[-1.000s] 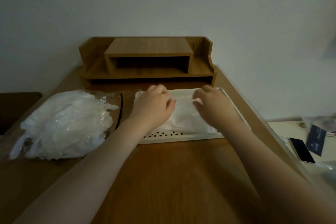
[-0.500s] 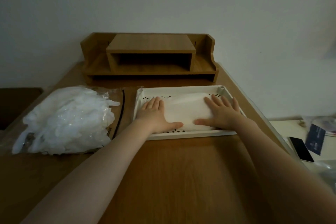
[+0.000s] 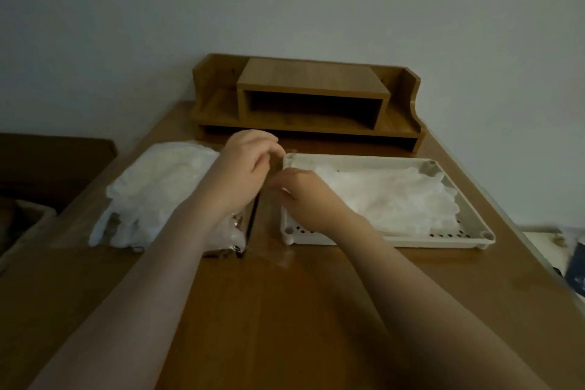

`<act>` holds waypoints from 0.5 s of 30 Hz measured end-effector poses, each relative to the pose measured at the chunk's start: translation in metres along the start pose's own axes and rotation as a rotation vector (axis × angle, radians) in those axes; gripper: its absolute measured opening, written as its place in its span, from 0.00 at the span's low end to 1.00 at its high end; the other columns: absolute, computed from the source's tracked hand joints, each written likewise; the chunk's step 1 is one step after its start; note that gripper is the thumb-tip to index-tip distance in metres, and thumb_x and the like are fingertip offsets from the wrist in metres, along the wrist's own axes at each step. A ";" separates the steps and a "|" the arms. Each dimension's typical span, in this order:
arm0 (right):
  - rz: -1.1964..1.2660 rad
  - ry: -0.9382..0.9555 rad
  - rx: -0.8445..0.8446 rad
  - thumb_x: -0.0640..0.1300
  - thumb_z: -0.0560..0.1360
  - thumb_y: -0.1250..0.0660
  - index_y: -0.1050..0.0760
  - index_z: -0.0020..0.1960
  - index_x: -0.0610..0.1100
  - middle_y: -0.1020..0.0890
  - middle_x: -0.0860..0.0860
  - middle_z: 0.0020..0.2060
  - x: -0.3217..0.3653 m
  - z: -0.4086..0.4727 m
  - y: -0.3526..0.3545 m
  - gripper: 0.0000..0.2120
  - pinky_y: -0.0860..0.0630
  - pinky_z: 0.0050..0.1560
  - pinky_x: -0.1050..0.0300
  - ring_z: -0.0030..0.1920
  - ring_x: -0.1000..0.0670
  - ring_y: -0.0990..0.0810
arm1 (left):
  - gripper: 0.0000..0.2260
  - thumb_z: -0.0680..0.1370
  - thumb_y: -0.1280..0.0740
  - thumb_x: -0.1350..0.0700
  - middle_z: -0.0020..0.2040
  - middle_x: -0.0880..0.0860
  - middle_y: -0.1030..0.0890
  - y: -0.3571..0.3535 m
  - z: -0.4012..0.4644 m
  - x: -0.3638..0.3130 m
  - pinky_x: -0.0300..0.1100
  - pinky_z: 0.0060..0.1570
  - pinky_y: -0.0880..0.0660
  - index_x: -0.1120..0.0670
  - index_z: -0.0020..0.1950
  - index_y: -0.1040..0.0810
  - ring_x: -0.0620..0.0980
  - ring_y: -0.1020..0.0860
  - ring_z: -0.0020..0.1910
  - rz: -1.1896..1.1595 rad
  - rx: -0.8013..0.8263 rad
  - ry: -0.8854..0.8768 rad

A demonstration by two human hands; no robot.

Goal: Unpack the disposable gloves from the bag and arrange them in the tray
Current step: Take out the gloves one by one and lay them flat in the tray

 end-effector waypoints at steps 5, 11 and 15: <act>0.032 -0.150 0.087 0.39 0.80 0.44 0.28 0.59 0.40 0.22 0.44 0.50 0.019 0.032 -0.038 0.10 0.32 0.54 0.52 0.53 0.42 0.24 | 0.12 0.79 0.40 0.62 0.70 0.47 0.32 0.017 -0.002 0.023 0.47 0.70 0.44 0.50 0.45 0.19 0.46 0.44 0.73 0.047 0.119 0.049; 0.183 -0.253 -0.124 0.40 0.78 0.41 0.29 0.45 0.44 0.30 0.54 0.31 0.014 0.035 -0.036 0.05 0.30 0.50 0.52 0.40 0.49 0.28 | 0.10 0.79 0.38 0.57 0.74 0.47 0.37 0.014 -0.002 0.042 0.50 0.72 0.51 0.45 0.45 0.19 0.46 0.50 0.75 0.071 0.228 0.132; 0.408 -0.255 -0.212 0.40 0.77 0.38 0.24 0.45 0.39 0.26 0.52 0.33 0.006 0.027 -0.025 0.06 0.33 0.34 0.61 0.33 0.53 0.29 | 0.02 0.75 0.32 0.47 0.75 0.47 0.40 0.008 -0.004 0.048 0.52 0.72 0.51 0.43 0.45 0.22 0.48 0.52 0.76 0.165 0.274 0.208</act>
Point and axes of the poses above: each hand's wrist, its own z-axis towards the middle knuckle, its own y-axis out of the back of the hand, x = y × z, the point moved 5 cm from there along z, towards the middle knuckle
